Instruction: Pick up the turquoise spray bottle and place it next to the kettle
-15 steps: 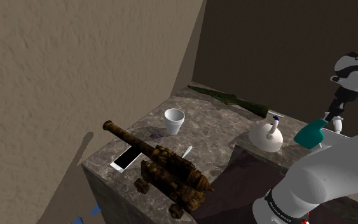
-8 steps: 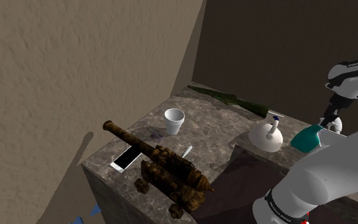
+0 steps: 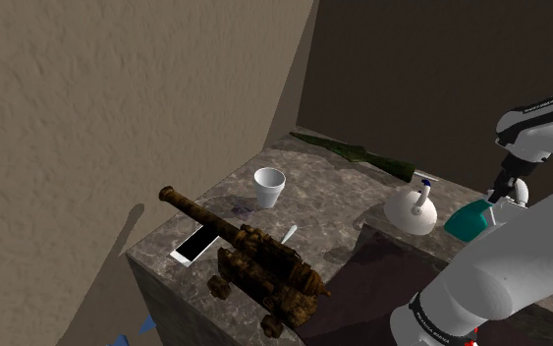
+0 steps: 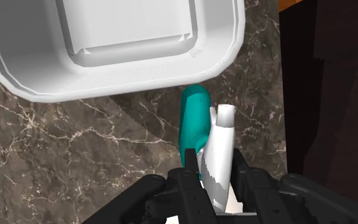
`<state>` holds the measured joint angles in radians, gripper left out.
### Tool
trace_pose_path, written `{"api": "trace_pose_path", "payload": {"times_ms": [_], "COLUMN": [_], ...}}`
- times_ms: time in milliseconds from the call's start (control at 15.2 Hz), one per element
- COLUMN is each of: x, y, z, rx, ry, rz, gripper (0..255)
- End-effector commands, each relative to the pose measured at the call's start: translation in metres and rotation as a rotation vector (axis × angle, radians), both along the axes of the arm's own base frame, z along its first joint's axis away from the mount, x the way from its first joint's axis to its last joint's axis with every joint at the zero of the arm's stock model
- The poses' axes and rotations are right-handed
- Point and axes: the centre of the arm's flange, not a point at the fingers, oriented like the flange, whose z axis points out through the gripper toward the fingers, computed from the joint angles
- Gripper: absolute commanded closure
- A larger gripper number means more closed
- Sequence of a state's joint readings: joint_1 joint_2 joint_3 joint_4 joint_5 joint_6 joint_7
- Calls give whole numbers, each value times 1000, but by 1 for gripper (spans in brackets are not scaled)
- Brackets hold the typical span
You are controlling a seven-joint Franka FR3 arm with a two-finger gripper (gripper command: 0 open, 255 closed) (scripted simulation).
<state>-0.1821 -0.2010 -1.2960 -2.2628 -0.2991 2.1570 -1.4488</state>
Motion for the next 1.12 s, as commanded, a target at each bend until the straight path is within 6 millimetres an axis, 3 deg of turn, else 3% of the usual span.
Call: {"api": "trace_pose_path", "payload": {"times_ms": [0,264,330,660,924,1056], "x": [0,0,0,0,3,3], "y": [0,0,0,0,-1,-1], "z": [-1,-1,-1,-1,49,49], "rx": [-1,0,0,0,-1,0], "ry": [0,0,0,0,0,0], "rz": [0,0,0,0,0,0], "gripper": [255,255,0,0,0,0]}}
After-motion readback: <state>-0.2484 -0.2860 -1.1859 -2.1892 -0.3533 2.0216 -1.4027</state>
